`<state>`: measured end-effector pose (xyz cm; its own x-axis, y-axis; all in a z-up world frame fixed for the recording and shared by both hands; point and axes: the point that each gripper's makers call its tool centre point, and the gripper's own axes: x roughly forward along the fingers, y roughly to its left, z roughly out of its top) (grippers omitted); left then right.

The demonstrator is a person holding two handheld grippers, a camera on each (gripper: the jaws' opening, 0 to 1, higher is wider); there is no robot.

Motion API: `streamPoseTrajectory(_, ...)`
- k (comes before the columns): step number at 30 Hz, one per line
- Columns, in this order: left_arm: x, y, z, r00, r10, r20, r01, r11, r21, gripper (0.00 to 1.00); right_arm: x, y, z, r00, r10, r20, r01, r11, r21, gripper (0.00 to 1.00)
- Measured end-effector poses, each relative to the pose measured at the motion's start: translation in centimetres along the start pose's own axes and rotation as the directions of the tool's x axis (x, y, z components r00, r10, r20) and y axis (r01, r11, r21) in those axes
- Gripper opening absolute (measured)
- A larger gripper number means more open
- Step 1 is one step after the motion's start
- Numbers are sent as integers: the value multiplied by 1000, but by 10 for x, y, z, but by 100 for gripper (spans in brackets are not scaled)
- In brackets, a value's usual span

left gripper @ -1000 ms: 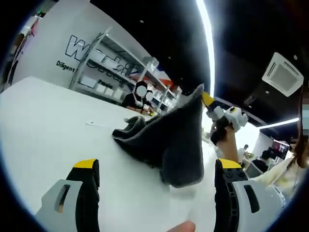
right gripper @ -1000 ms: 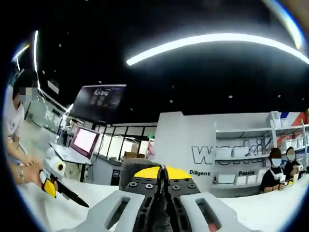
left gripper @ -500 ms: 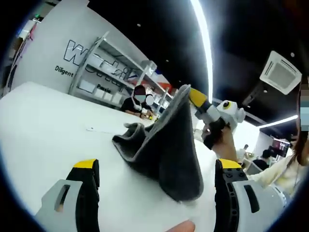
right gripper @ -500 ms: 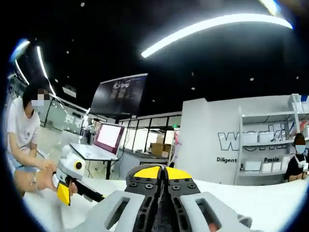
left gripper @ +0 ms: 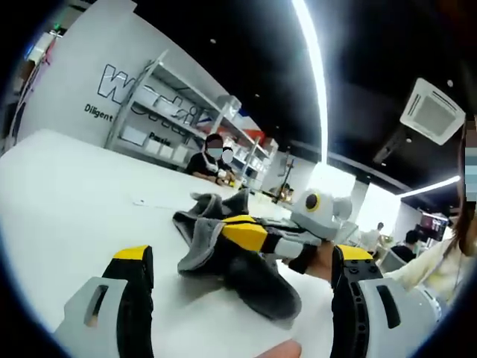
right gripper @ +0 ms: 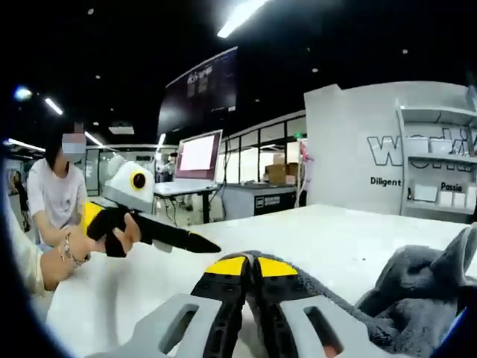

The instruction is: Fold the towel on the table until its edges align and the towel forms a compact rectangular stack.

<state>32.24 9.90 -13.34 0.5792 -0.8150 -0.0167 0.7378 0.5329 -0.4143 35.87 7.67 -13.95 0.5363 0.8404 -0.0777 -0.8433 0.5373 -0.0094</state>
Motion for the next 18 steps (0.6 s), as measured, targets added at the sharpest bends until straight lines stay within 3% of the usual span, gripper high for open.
streamPoseTrajectory(6,0,1,1,1000,1,0,-1,1000,3,98,4,20,-20,994,77,-74,-75,997,29,5)
streamPoseTrajectory(10,0,1,1,1000,1,-2,-1,1000,1,98,4,23,-32,988,92,-125,-87,995,46,22)
streamPoseTrajectory(13,0,1,0,1000,1,-4,-1,1000,0,98,3,21,-32,986,85,-143,-87,996,-12,30)
streamPoseTrajectory(18,-1,1,1,1000,-1,-2,1,1000,-2,98,-5,11,-33,978,23,-209,-55,987,-150,53)
